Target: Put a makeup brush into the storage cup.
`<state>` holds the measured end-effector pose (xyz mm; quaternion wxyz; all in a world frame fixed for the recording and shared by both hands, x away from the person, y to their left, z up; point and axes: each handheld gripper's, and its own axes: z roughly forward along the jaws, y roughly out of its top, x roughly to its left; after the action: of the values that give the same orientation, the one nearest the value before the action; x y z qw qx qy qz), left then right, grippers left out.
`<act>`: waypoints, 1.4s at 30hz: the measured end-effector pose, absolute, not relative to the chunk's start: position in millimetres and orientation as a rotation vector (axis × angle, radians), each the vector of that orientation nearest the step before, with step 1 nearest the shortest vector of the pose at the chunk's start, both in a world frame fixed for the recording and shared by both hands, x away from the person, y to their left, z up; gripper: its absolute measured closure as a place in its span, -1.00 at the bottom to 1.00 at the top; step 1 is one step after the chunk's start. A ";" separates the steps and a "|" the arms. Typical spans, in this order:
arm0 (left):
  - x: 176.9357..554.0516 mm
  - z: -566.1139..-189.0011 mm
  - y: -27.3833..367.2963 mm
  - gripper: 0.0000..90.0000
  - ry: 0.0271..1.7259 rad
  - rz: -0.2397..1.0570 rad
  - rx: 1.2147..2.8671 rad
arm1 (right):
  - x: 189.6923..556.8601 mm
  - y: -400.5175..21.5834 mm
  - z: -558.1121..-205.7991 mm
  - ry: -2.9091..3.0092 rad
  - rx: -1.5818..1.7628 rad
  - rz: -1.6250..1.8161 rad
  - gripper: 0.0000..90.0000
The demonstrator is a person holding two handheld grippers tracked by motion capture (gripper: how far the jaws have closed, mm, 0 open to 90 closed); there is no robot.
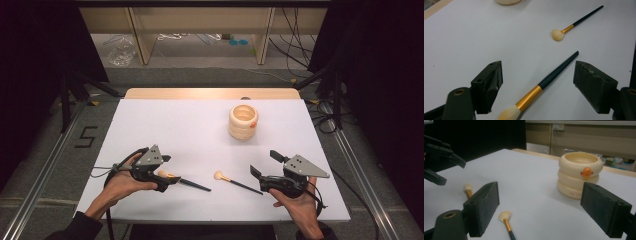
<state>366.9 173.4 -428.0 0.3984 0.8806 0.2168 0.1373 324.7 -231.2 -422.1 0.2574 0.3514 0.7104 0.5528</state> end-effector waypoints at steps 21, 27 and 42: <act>386.1 -440.1 164.9 -0.31 0.401 0.256 2.488 | 325.9 -229.0 -423.0 1.947 0.947 1.500 -0.61; 389.6 -445.5 159.0 -0.28 0.404 0.207 2.514 | 327.0 -227.7 -424.0 1.943 0.942 1.509 -0.61; 397.4 -450.1 140.0 -0.05 0.345 0.147 2.653 | 325.8 -224.8 -424.6 1.985 0.980 1.508 -0.60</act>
<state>397.4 140.0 -450.1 0.2291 0.9638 0.1252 0.0535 325.8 -224.8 -424.6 0.2294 0.3561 0.7213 0.5480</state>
